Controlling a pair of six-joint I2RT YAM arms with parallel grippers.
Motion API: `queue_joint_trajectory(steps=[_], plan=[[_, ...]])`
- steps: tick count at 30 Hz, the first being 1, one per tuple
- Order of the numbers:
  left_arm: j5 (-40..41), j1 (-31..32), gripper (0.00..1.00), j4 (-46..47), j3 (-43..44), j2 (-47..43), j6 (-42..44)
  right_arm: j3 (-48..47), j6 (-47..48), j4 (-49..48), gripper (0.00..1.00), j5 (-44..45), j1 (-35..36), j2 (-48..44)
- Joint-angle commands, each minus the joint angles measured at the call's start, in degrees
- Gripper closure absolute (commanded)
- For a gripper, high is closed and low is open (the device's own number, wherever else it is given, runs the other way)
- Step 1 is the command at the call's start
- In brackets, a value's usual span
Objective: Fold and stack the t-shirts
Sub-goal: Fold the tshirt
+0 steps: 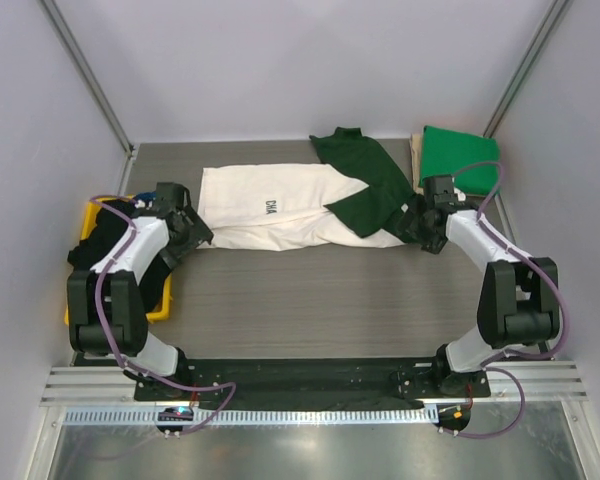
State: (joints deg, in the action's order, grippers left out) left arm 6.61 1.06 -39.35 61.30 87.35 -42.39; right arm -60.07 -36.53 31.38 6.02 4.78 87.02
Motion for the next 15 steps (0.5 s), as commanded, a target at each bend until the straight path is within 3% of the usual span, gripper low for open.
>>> queue_joint_trajectory(steps=[1,10,12,14,15], plan=[[0.1,0.2,0.14,6.3,-3.7,-1.1,-2.3,1.0,1.4,-6.5,0.25,-1.6,-1.3,2.7],[1.7,0.3,0.14,7.0,-4.0,-0.3,-2.1,-1.8,3.1,-12.0,0.27,-2.2,-3.6,10.1],[2.3,0.2,0.14,7.2,-4.0,0.1,-2.5,-2.5,3.7,-13.2,0.36,-2.2,-3.8,11.7],[2.7,0.2,0.13,8.0,-4.7,0.1,-3.0,-2.9,4.3,-13.7,0.55,-1.3,-4.1,12.7],[3.0,0.3,0.13,8.3,-4.8,0.1,-3.2,-2.8,4.5,-13.6,0.75,-1.3,-4.1,13.2]])
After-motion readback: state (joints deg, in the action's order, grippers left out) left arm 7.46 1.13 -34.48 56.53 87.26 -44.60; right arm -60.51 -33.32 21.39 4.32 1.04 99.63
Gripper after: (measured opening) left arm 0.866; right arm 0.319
